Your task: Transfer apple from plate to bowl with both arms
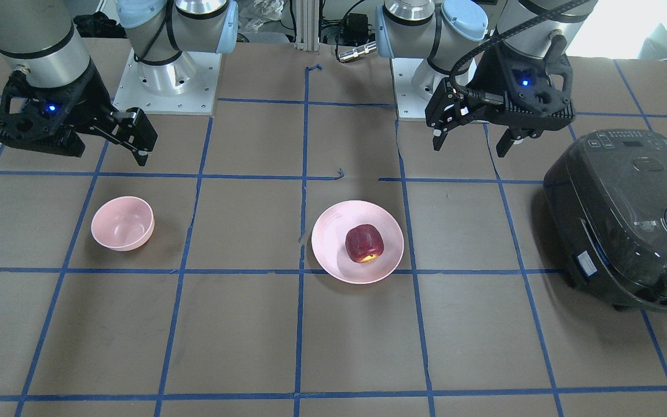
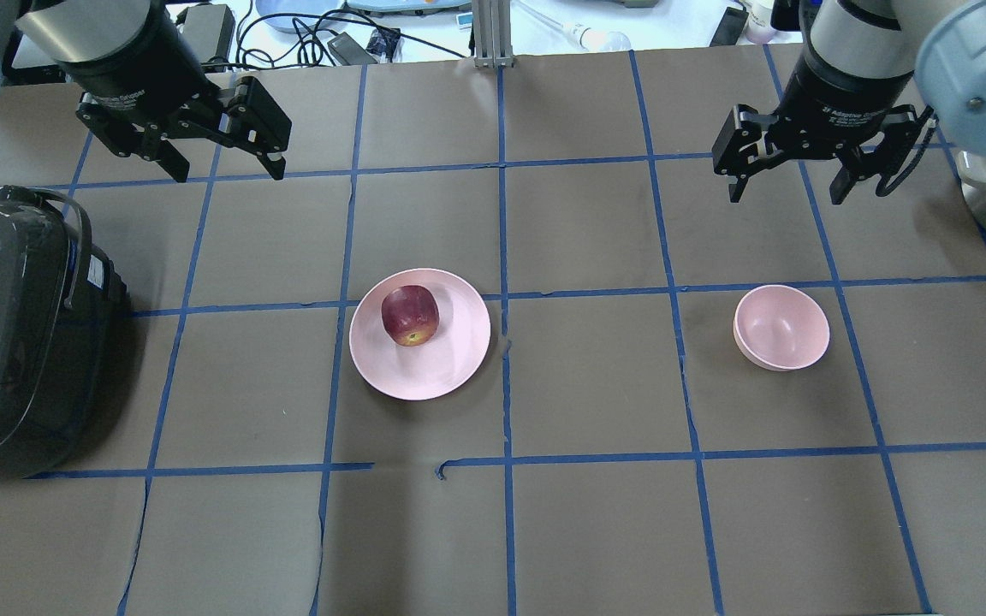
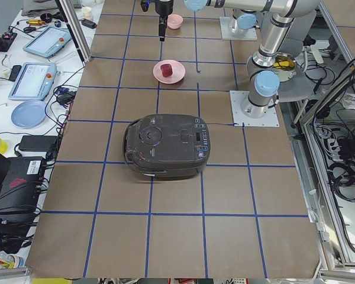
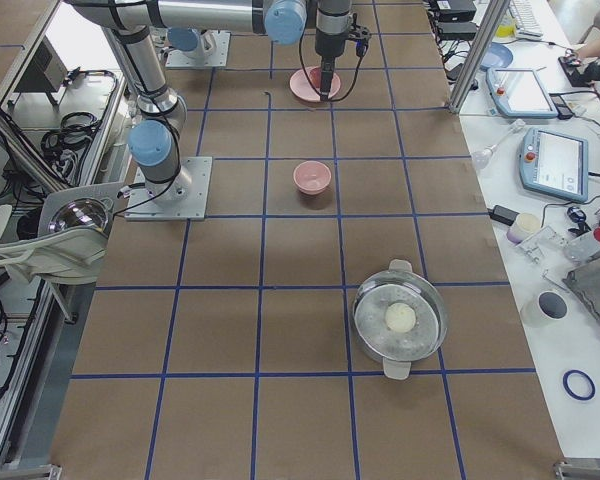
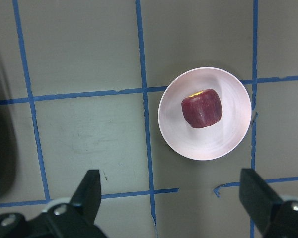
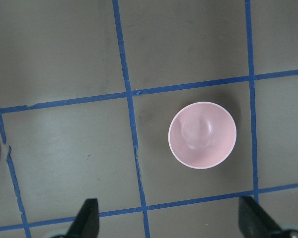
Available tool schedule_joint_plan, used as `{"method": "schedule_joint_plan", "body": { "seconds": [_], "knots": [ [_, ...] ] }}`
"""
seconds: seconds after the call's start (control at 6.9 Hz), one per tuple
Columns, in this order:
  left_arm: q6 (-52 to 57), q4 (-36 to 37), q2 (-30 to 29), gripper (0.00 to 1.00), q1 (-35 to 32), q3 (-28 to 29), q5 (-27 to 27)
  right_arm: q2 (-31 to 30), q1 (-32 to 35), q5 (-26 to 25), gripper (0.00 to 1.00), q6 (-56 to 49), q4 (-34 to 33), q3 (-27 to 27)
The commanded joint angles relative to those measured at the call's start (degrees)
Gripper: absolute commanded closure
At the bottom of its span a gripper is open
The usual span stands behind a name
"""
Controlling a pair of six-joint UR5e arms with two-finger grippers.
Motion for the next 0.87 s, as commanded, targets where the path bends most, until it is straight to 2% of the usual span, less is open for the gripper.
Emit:
{"method": "schedule_joint_plan", "body": {
  "seconds": [0.0, 0.72],
  "knots": [
    [0.00, 0.00, 0.00, 0.00, 0.00, 0.00, 0.00, -0.04, 0.06, 0.08, 0.00, -0.01, 0.00, 0.00],
    [0.00, -0.17, 0.00, 0.00, 0.00, 0.00, 0.09, -0.04, 0.15, 0.25, 0.00, -0.10, 0.00, 0.09]
  ]
}}
